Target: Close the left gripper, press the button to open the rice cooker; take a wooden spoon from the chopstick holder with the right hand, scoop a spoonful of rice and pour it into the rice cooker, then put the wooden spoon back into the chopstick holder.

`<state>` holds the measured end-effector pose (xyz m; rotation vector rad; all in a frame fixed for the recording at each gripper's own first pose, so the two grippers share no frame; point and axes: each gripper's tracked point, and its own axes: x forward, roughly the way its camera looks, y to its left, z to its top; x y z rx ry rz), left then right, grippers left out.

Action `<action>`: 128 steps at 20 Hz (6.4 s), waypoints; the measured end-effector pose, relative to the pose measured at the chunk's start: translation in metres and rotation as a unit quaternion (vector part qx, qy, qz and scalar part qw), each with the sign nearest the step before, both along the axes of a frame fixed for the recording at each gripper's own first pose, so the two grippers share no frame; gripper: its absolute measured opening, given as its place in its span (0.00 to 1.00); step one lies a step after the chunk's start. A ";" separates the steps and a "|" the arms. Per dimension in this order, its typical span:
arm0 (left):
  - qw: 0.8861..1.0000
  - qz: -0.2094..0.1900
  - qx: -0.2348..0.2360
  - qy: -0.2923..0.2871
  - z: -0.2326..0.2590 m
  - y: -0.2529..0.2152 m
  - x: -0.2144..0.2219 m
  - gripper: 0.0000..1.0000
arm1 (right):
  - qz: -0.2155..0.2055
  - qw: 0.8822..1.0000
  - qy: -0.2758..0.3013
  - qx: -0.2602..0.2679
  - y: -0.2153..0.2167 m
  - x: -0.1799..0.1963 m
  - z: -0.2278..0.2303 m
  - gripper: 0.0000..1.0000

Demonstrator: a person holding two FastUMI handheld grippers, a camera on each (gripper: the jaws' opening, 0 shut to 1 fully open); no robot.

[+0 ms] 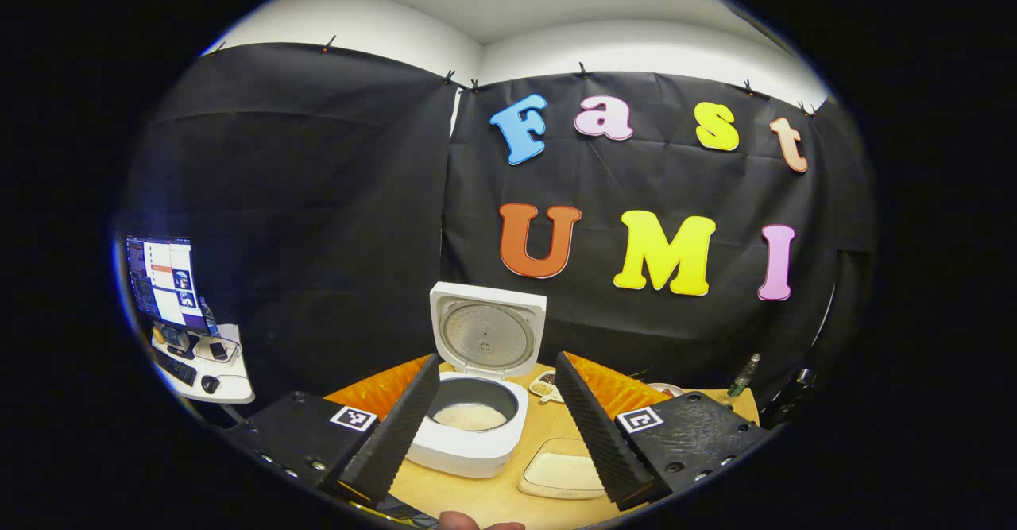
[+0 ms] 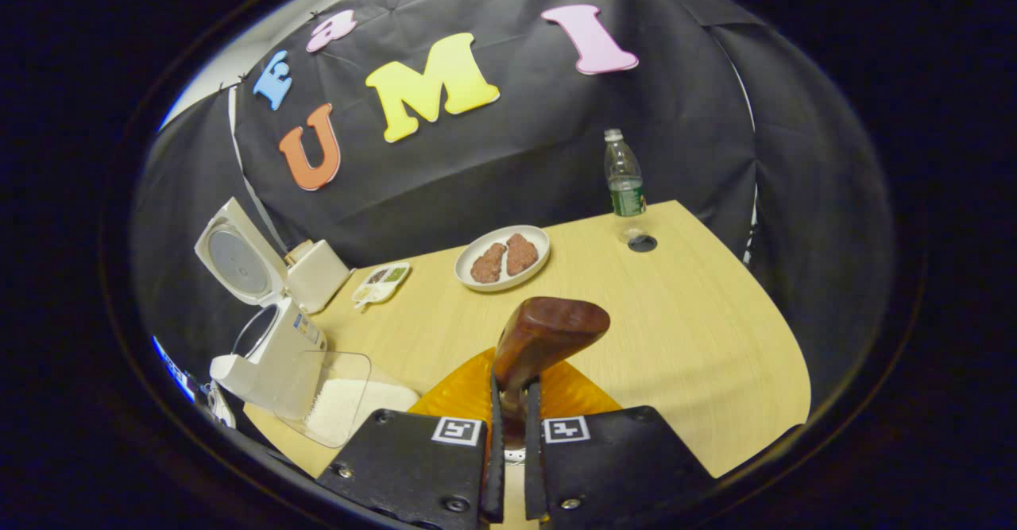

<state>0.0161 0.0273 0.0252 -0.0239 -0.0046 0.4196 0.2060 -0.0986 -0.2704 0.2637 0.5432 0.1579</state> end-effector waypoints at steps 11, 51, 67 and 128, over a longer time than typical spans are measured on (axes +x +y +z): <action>0.993 -0.107 0.038 -0.013 -0.008 0.042 0.038 0.94 | 0.012 0.996 -0.081 -0.039 0.075 -0.037 0.133 0.14; 0.990 -0.135 0.005 0.029 -0.046 0.173 0.010 0.94 | 0.028 0.987 0.068 0.140 0.277 -0.043 -0.021 0.14; 0.986 -0.164 0.015 0.032 -0.046 0.128 0.020 0.94 | -0.008 0.944 -0.004 0.330 0.237 -0.039 0.117 0.13; 0.992 -0.124 -0.006 -0.005 -0.050 0.230 -0.021 0.94 | 0.273 0.938 -0.201 -0.069 0.507 -0.017 0.204 0.13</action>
